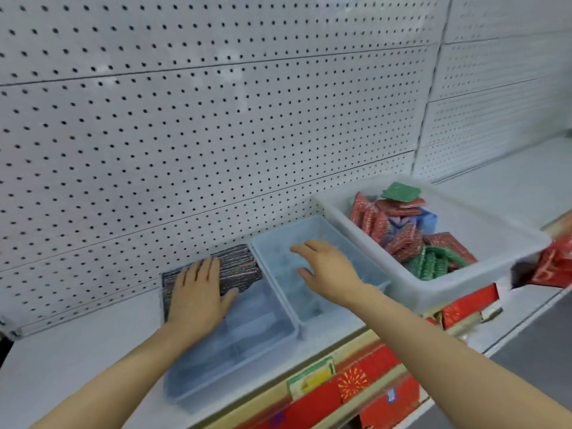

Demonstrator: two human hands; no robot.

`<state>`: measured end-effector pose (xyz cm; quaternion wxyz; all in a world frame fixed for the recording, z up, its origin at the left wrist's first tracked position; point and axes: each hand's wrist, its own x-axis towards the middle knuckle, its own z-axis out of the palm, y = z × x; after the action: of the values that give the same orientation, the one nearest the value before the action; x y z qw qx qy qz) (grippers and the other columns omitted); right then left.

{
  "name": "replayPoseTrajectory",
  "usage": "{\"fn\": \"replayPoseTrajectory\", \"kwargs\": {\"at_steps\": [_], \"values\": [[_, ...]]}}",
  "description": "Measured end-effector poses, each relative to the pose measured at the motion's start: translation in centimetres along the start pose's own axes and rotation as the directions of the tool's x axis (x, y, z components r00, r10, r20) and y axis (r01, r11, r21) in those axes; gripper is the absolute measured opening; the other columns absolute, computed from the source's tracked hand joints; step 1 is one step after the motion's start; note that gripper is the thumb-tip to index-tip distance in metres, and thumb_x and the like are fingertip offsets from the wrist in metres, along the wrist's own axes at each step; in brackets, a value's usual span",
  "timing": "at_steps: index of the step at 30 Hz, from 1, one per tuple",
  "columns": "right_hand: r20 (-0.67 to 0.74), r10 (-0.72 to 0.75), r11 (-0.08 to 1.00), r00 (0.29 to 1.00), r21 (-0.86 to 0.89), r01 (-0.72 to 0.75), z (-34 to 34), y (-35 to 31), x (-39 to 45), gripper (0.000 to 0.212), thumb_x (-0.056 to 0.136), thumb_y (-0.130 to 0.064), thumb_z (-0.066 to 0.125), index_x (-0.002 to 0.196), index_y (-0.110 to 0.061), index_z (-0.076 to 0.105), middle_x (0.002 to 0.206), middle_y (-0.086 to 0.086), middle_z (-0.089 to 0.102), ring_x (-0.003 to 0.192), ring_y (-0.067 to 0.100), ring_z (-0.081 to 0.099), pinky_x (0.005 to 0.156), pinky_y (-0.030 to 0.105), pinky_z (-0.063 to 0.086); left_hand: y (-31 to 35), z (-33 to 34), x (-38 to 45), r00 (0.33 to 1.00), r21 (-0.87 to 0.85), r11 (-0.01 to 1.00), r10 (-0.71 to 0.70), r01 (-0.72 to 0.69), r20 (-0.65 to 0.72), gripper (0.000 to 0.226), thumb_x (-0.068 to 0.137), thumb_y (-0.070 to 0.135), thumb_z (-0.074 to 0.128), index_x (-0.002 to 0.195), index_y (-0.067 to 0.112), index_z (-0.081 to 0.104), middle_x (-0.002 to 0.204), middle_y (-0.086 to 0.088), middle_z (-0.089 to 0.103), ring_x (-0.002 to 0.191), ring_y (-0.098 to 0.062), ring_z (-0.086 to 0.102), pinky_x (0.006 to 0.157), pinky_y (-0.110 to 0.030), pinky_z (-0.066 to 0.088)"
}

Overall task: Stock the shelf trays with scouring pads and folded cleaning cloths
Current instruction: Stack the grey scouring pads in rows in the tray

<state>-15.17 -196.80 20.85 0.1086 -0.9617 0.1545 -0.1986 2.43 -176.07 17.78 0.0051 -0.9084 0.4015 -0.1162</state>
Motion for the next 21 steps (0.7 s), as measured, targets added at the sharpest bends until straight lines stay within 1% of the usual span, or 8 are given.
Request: {"fn": "replayPoseTrajectory", "kwargs": {"at_steps": [2, 4, 6, 10, 13, 15, 18, 21], "values": [[-0.034, 0.056, 0.997, 0.998, -0.059, -0.058, -2.4, 3.0, -1.0, 0.047, 0.092, -0.028, 0.057, 0.137, -0.019, 0.049, 0.126, 0.005, 0.057, 0.117, 0.027, 0.052, 0.093, 0.037, 0.044, 3.6, -2.4, 2.3, 0.995, -0.071, 0.993, 0.099, -0.099, -0.001, 0.086, 0.089, 0.068, 0.012, 0.154, 0.012, 0.025, 0.159, -0.008, 0.027, 0.144, -0.027, 0.029, 0.119, -0.044, 0.021], [-0.053, 0.104, 0.988, 0.993, -0.109, -0.109, -4.8, 5.6, -1.8, 0.047, 0.089, -0.027, 0.058, 0.134, -0.018, 0.051, 0.126, 0.005, 0.057, 0.116, 0.029, 0.053, 0.093, 0.038, 0.044, 7.8, -4.7, 4.2, 0.982, -0.133, 0.973, 0.191, -0.187, 0.015, 0.072, 0.098, 0.059, 0.026, 0.155, 0.015, 0.022, 0.162, -0.005, 0.019, 0.147, -0.024, 0.023, 0.12, -0.04, 0.019], [-0.092, 0.124, 0.98, 0.988, -0.145, -0.137, -7.0, 8.2, -2.7, 0.045, 0.086, -0.024, 0.061, 0.129, -0.015, 0.056, 0.118, 0.008, 0.061, 0.109, 0.031, 0.056, 0.087, 0.04, 0.046, 12.4, -6.6, 6.1, 0.958, -0.172, 0.945, 0.287, -0.279, 0.023, 0.064, 0.101, 0.05, 0.033, 0.154, 0.016, 0.022, 0.162, -0.004, 0.019, 0.146, -0.022, 0.022, 0.12, -0.035, 0.018], [-0.145, 0.193, 0.958, 0.97, -0.184, -0.218, -10.7, 13.8, -5.1, 0.042, 0.084, -0.018, 0.062, 0.126, -0.013, 0.06, 0.111, 0.009, 0.064, 0.101, 0.032, 0.059, 0.081, 0.041, 0.05, 21.9, -9.3, 8.7, 0.896, -0.237, 0.865, 0.437, -0.443, -0.079, 0.054, 0.102, 0.04, 0.04, 0.148, 0.013, 0.037, 0.156, -0.004, 0.034, 0.139, -0.024, 0.036, 0.114, -0.034, 0.029], [-0.166, 0.249, 0.937, 0.954, -0.208, -0.281, -13.1, 17.9, -6.7, 0.041, 0.085, -0.018, 0.062, 0.126, -0.016, 0.059, 0.114, 0.008, 0.064, 0.104, 0.032, 0.058, 0.083, 0.039, 0.047, 28.7, -9.9, 11.9, 0.849, -0.301, 0.795, 0.512, -0.527, -0.134, 0.038, 0.1, 0.032, 0.046, 0.132, 0.013, 0.053, 0.139, -0.005, 0.053, 0.122, -0.028, 0.052, 0.1, -0.037, 0.043], [-0.158, 0.291, 0.921, 0.944, -0.222, -0.321, -14.1, 20.5, -7.5, 0.042, 0.087, -0.017, 0.059, 0.128, -0.016, 0.057, 0.118, 0.008, 0.062, 0.106, 0.032, 0.056, 0.085, 0.038, 0.044, 33.1, -10.0, 14.5, 0.848, -0.382, 0.773, 0.526, -0.506, -0.058, 0.026, 0.1, 0.026, 0.047, 0.111, 0.007, 0.06, 0.112, -0.011, 0.061, 0.1, -0.03, 0.058, 0.083, -0.039, 0.047], [-0.134, 0.348, 0.894, 0.928, -0.251, -0.371, -15.0, 24.2, -8.4, 0.046, 0.09, -0.018, 0.053, 0.136, -0.018, 0.05, 0.128, 0.005, 0.057, 0.117, 0.028, 0.051, 0.094, 0.037, 0.042, 38.8, -9.3, 18.3, 0.859, -0.36, 0.83, 0.496, -0.426, 0.128, 0.021, 0.102, 0.022, 0.046, 0.092, 0.007, 0.057, 0.074, -0.007, 0.049, 0.063, -0.022, 0.047, 0.054, -0.031, 0.036], [-0.108, 0.36, 0.885, 0.927, -0.275, -0.376, -15.3, 27.3, -8.8, 0.049, 0.093, -0.021, 0.052, 0.141, -0.02, 0.044, 0.136, 0.002, 0.053, 0.124, 0.024, 0.048, 0.102, 0.034, 0.037, 42.7, -7.4, 20.8, 0.842, -0.27, 0.876, 0.467, -0.4, 0.27, 0.015, 0.095, 0.015, 0.051, 0.088, 0.01, 0.063, 0.073, -0.004, 0.052, 0.06, -0.02, 0.048, 0.053, -0.029, 0.039]]}}
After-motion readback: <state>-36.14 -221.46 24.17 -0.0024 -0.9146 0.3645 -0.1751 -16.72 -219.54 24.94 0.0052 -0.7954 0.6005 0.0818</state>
